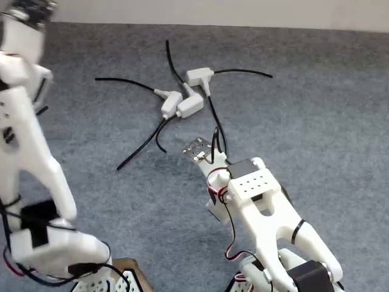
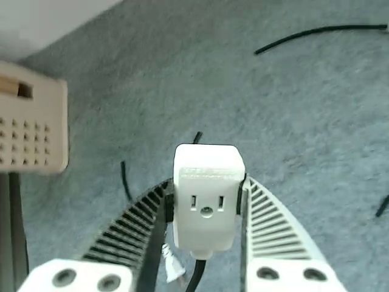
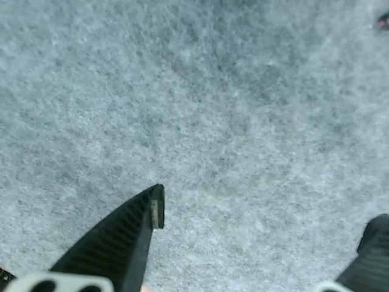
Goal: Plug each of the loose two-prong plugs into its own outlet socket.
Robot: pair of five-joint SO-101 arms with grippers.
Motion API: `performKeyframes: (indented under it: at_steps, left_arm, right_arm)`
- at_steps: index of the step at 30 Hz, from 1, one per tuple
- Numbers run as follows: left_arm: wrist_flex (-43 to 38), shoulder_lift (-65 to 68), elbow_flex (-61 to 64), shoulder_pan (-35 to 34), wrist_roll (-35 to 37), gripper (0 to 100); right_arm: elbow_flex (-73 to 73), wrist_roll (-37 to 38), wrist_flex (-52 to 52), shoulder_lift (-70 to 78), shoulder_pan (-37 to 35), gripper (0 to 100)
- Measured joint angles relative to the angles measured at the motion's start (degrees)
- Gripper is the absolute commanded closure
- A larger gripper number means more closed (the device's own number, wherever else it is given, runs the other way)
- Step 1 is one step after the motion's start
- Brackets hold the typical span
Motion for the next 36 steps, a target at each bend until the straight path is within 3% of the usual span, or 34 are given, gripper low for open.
performKeyframes:
  at_steps: [4,10,13,16,21,26,33,36]
  left_arm:
    - [-13.6,-14.2,22.9,4.5,0.5,98]
    - [-40.6,-45.3,68.6,9.2,-1.3,98]
    - [-44.5,-61.2,89.6,14.0,-1.5,98]
    - [-42.7,-77.4,105.4,17.5,-1.5,98]
    - [-29.0,-101.4,116.4,20.6,-1.5,98]
    - [-19.8,-101.9,117.6,25.6,-0.3,97]
    - [-16.9,-102.1,118.5,33.3,-0.2,71]
    - [-16.8,-102.2,118.5,35.8,-2.0,66]
  right_arm:
    - [0.0,0.0,0.0,0.0,0.0,53.5]
    - [0.0,0.0,0.0,0.0,0.0,53.5]
    - [0.0,0.0,0.0,0.0,0.0,53.5]
    - [0.0,0.0,0.0,0.0,0.0,53.5]
    - [0.0,0.0,0.0,0.0,0.0,53.5]
    - [0.0,0.0,0.0,0.0,0.0,53.5]
    - [0.0,0.0,0.0,0.4,0.0,53.5]
    - [0.0,0.0,0.0,0.5,0.0,53.5]
